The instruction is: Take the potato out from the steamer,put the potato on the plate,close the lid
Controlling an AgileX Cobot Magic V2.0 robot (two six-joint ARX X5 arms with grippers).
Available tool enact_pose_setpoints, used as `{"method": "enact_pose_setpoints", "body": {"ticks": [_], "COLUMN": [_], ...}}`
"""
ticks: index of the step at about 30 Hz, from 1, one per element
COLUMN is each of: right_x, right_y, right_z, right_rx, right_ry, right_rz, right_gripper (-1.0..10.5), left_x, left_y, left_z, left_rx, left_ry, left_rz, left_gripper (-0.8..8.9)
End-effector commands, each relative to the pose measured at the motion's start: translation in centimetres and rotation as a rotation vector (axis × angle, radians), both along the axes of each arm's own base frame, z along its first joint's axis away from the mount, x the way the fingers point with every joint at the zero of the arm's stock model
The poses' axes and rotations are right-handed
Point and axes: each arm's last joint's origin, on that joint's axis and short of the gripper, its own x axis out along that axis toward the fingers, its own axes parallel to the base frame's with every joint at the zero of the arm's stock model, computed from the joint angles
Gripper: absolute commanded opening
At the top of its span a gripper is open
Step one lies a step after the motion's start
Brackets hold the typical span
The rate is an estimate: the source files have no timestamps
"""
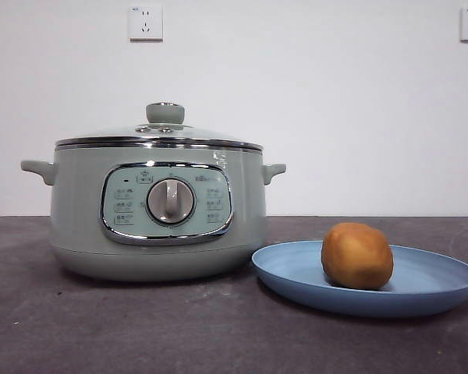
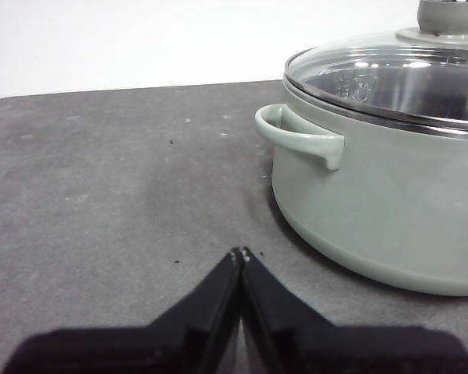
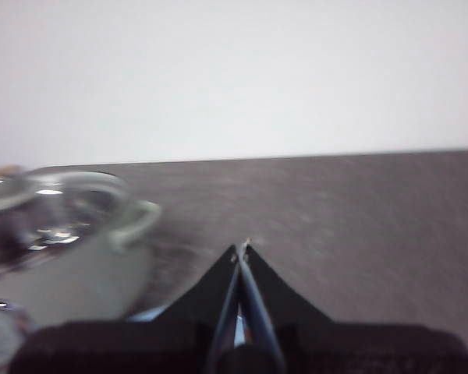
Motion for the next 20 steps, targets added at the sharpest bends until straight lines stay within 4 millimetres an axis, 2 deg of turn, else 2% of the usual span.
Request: {"method": "enact_pose_setpoints", "body": {"ticks": [1,12,17,20], "right_x": [0.1,0.0,-0.2,-0.3], "right_y": [-0.2,-0.2,-0.3,-0.3], "right_z": [-2.2,-6.8,-7.7,-7.5], "right_rx": [0.026,0.039,0.025,0.074], "right_ry": [0.032,0.092,0.175,0.168], "right_rz": [-0.073,-0.085,-0.087,-0.088], "right_gripper": [0.0,0.0,0.0,0.0], "left_x": [0.1,0.1,0.1,0.1], "left_y": [0.0,0.0,0.0,0.0], "left_z": [-0.5,-0.5,-0.5,-0.5], "left_rx": [-0.007,-0.007,-0.007,-0.007], "left_ry": [0.012,0.012,0.012,0.012], "left_rz": [0.001,0.002,0.001,0.001], "left_gripper": [-0.04,-0.04,-0.04,-0.04]}}
